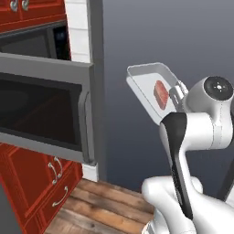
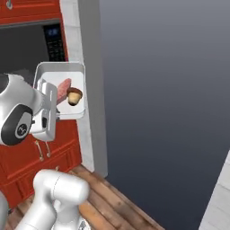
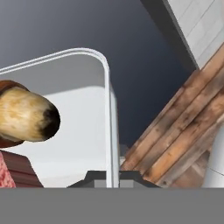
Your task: Place the tupperware containing the steak and mushroom meal in the microwave. Close the microwave door and press the start button to reheat the meal.
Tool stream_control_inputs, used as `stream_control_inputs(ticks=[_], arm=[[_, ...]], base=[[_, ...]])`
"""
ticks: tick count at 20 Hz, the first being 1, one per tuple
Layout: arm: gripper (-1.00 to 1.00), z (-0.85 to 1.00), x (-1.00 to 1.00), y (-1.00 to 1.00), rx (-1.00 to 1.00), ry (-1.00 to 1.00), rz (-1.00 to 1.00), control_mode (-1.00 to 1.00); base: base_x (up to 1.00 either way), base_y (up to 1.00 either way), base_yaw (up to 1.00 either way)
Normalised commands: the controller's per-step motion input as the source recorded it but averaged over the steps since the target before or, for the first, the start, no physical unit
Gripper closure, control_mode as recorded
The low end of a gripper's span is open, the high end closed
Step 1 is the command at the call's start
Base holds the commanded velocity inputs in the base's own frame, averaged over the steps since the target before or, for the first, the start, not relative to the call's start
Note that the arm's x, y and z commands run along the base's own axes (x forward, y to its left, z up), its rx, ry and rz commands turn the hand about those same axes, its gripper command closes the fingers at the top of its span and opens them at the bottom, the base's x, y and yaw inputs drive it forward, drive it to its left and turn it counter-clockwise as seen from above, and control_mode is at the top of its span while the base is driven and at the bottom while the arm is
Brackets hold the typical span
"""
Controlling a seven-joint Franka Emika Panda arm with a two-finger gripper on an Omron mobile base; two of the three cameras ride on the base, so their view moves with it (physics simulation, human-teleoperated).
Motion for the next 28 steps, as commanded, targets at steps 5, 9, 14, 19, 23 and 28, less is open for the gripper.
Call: stream_control_inputs(ticks=[5, 9, 14, 19, 23, 28], arm=[[1.0, 0.0, 0.0, 0.0, 0.0, 0.0, 0.0, 1.0], [1.0, 0.0, 0.0, 0.0, 0.0, 0.0, 0.0, 1.0], [1.0, 0.0, 0.0, 0.0, 0.0, 0.0, 0.0, 1.0], [1.0, 0.0, 0.0, 0.0, 0.0, 0.0, 0.0, 1.0], [1.0, 0.0, 0.0, 0.0, 0.0, 0.0, 0.0, 1.0], [1.0, 0.0, 0.0, 0.0, 0.0, 0.0, 0.0, 1.0]], base=[[0.26, 0.0, 0.54], [0.23, -0.02, 0.56], [0.33, -0.27, 0.5], [0.19, -0.55, 0.34], [0.19, -0.61, 0.27], [0.26, -0.55, 0.28]])
